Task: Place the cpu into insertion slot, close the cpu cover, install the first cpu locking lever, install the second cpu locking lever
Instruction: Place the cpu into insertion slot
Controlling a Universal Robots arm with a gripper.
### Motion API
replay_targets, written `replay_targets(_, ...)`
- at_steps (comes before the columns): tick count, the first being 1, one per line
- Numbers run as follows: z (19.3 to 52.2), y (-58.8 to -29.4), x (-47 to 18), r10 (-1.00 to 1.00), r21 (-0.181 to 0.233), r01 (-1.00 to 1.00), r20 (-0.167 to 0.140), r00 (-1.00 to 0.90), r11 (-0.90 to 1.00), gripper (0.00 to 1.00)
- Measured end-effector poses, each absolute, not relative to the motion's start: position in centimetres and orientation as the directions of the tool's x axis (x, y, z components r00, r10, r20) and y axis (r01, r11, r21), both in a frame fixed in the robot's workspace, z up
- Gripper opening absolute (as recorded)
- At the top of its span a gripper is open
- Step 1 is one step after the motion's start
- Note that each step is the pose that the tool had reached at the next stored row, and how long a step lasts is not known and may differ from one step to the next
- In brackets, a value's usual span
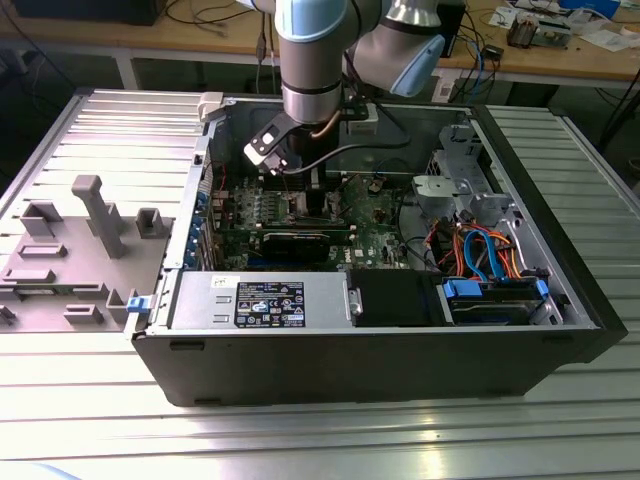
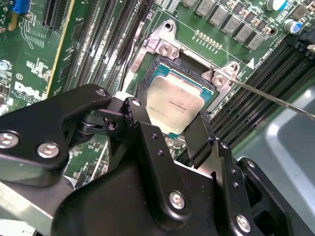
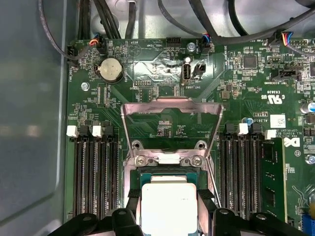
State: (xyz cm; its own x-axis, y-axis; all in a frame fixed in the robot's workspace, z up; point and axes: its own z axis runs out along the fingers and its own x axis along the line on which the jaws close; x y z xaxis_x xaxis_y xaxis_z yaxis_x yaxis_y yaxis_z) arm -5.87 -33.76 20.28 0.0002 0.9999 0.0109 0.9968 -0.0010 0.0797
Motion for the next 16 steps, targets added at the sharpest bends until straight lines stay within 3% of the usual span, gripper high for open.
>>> replay_targets(4,20.04,-33.76,-5.85,1.0,0.079,0.997,-0.002,-0.001,0.001,0.54)
replay_targets(16,19.72,-33.69,-5.79,1.0,0.08,0.997,-0.001,0.0,0.0,0.54)
